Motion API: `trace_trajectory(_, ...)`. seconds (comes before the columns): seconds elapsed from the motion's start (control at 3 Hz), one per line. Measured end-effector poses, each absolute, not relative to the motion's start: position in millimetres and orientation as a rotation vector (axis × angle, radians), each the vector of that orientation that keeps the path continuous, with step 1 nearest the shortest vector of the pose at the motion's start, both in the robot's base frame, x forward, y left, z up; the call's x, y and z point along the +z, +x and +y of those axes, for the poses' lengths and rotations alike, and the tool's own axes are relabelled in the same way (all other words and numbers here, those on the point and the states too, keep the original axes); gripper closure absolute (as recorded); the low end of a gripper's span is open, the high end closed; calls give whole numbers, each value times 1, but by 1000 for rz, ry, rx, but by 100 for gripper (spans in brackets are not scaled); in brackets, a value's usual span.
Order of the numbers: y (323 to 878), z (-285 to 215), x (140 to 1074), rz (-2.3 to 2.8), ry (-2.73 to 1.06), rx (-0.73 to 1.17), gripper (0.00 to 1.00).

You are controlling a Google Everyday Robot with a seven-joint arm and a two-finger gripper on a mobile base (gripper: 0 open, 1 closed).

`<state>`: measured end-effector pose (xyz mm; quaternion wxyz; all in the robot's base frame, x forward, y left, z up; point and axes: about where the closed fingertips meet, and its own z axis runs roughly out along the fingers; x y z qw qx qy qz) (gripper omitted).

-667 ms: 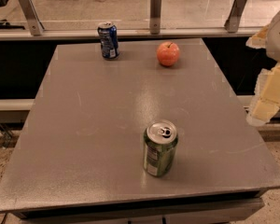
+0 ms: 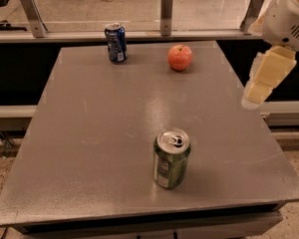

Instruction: Move apple near green can

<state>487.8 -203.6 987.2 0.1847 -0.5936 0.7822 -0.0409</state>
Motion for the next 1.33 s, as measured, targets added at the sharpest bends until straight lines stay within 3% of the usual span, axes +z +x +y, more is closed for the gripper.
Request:
trace_trajectory(1.0, 665, -144, 930, 2212, -1396, 72, 0)
trace_trajectory(1.33, 697, -133, 915, 2220, -1329, 114, 0)
